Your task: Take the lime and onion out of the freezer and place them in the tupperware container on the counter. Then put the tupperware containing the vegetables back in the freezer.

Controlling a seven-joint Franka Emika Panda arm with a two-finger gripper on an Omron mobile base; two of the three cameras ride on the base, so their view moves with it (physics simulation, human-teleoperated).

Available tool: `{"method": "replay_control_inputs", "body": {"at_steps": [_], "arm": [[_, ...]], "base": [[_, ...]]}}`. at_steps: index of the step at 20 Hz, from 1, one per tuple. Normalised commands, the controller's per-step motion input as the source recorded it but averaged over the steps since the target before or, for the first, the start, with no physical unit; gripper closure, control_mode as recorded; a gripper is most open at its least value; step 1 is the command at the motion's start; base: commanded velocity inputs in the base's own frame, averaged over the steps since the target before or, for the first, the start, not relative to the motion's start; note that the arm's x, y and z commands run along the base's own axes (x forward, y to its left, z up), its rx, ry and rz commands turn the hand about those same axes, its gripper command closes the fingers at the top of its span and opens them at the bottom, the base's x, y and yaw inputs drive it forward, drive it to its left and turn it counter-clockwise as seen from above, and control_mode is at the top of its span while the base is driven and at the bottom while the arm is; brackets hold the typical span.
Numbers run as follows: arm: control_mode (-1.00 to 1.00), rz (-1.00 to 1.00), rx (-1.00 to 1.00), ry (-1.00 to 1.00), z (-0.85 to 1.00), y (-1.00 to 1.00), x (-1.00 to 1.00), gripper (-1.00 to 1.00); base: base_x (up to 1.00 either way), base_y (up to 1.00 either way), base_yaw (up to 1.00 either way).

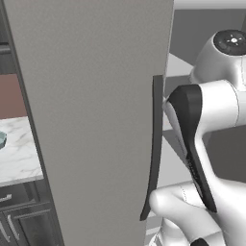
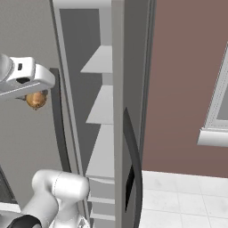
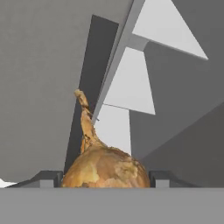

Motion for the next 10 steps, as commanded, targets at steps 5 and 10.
{"method": "replay_control_inputs", "body": {"at_steps": [5, 10], "arm": [[-1.00, 0.07, 0.05, 0.00, -0.17, 0.00, -0.06, 1.00], [-1.00, 0.06, 0.04, 0.00, -0.16, 0.00, -0.14, 1.00]], "base": [[0.00, 0.00, 0.00], [0.00, 0.00, 0.00]]}}
